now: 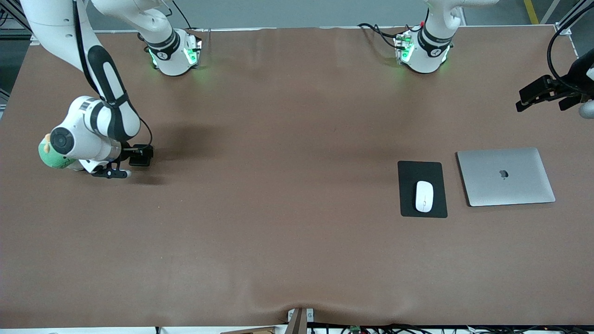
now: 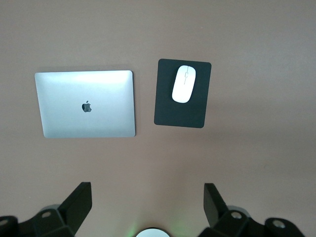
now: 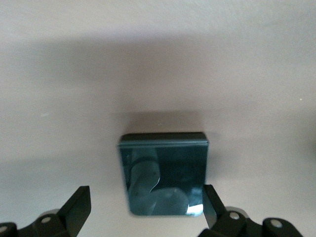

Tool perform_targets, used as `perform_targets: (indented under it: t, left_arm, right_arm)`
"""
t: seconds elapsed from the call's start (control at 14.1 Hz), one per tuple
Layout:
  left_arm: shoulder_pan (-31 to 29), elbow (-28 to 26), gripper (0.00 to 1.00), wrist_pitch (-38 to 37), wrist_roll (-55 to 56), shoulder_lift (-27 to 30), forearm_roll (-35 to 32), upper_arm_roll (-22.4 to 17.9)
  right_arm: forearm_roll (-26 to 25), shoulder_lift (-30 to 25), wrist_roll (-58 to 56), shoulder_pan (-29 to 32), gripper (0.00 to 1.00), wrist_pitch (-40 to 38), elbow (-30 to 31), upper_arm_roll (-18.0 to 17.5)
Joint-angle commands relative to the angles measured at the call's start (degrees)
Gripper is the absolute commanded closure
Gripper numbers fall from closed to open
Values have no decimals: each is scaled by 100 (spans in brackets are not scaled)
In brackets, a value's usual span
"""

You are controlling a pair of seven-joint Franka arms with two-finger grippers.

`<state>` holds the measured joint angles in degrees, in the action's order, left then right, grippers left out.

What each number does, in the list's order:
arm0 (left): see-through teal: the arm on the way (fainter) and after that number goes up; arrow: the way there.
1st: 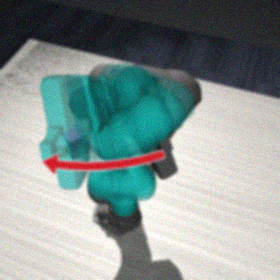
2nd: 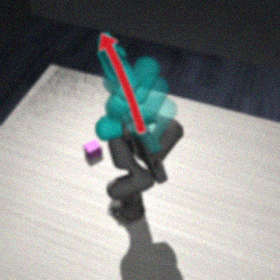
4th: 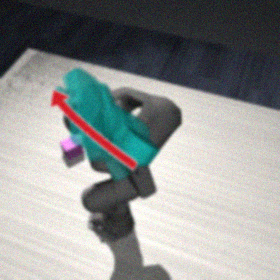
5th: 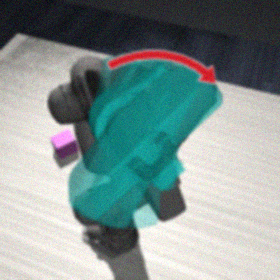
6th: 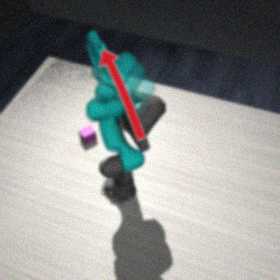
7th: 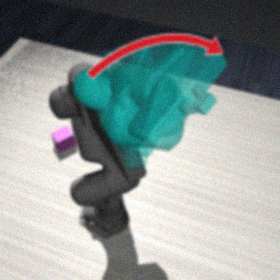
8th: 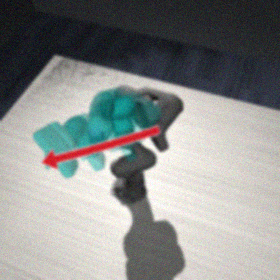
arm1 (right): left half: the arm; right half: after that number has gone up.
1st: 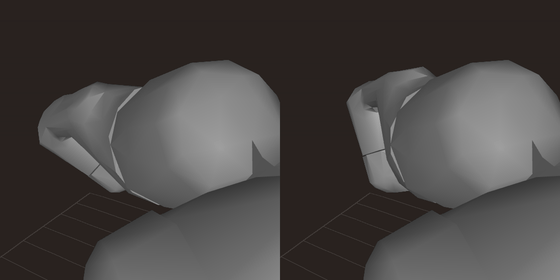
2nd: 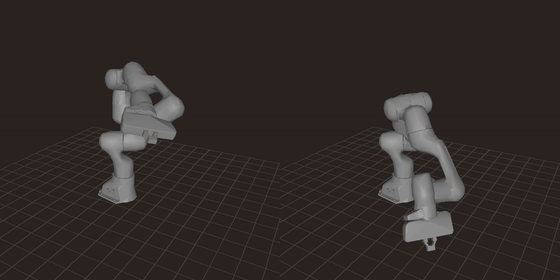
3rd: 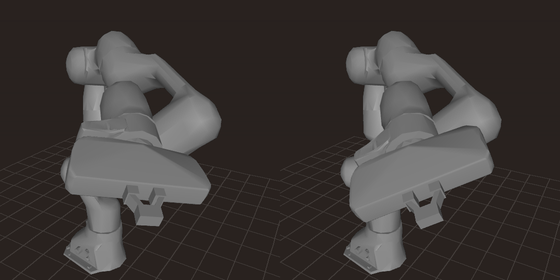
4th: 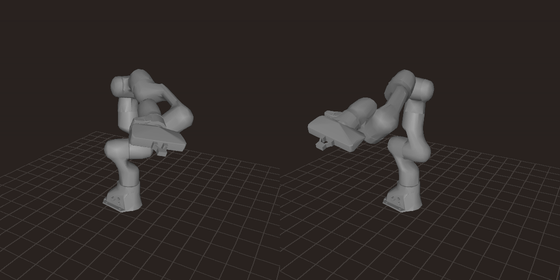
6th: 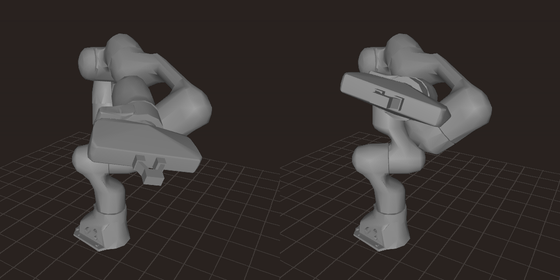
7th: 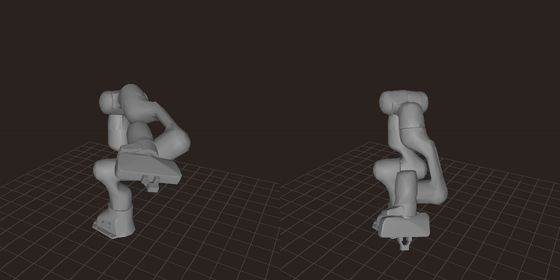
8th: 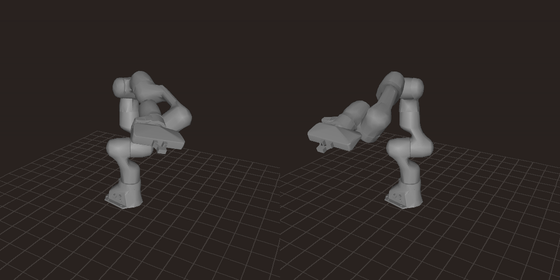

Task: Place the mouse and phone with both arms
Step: 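Lower the phone beside the green plush toy and open the right gripper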

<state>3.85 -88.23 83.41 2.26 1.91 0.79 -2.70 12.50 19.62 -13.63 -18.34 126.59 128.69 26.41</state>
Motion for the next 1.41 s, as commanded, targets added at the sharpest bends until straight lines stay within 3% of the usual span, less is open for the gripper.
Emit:
perform_targets:
  t: [0.0, 0.21, 0.35, 0.85, 1.34]
  left_arm:
    - [-68, -81, 0, 87, -50, 73, 97, 16]
    - [-270, -89, 0, 87, -59, 90, 114, 120]
    - [-551, -89, 0, 87, -59, 99, 114, 453]
    - [-578, -203, 0, 412, -50, 90, 132, 508]
    - [-613, -239, 0, 369, -67, 99, 105, 481]
  right_arm:
    - [113, -160, 1, 154, 0, -1239, -1001, -4]
    - [113, -169, -8, 304, 0, -2231, -2081, -39]
    - [113, -152, -8, 462, 0, -2988, -2908, -161]
    - [86, 50, -52, 392, 0, -3236, -4139, -460]
    - [68, 24, -52, 716, 0, -4834, -5677, -469]
